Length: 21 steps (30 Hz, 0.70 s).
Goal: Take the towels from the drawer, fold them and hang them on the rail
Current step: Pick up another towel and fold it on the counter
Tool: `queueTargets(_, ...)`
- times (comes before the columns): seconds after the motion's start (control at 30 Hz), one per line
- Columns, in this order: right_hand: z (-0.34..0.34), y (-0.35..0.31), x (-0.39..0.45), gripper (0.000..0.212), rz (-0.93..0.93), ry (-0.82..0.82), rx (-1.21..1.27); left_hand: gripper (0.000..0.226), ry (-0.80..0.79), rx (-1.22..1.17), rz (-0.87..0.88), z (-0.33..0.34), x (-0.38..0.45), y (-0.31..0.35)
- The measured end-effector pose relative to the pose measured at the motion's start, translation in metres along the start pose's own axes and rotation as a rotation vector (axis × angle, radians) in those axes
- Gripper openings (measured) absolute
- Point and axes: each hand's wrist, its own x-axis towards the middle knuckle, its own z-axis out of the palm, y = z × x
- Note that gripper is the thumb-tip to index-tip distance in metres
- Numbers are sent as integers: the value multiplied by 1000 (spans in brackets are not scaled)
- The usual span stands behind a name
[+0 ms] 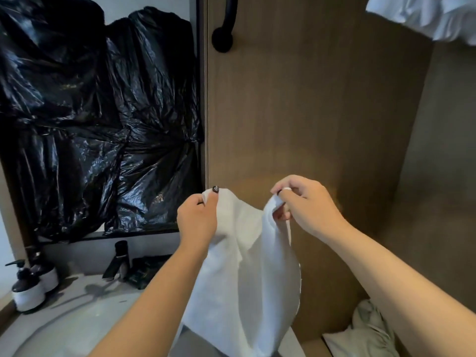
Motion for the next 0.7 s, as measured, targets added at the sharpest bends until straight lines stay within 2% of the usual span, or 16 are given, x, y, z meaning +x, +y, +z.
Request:
queueTargets(0.13,6,-31,-16,25,-111,-336,116,43,-160,-165,-151,-8,-2,7)
queueTargets(0.2,10,-38,-20,26,-150,-394,85,30,-309,-228,-225,-16,-3,9)
queueTargets(0.27,14,-40,-23,15,-163,-321,47,22,-442,-236,-244,-21,-8,11)
queueTargets(0.33,19,-39,-24,6,-189,-229,-45,12,-502,-247,-228,-27,-15,13)
queueTargets(0.43,26,-33,-26,5,-299,-147,-154,14,-572,-309,-208,-35,-23,16)
queueTargets(0.6,40,-30,-30,9,-280,-144,-94,24,-681,-257,-80,-45,-29,15)
queueTargets(0.7,43,-29,-31,9,-201,-44,13,25,-771,-277,-64,-52,-29,16)
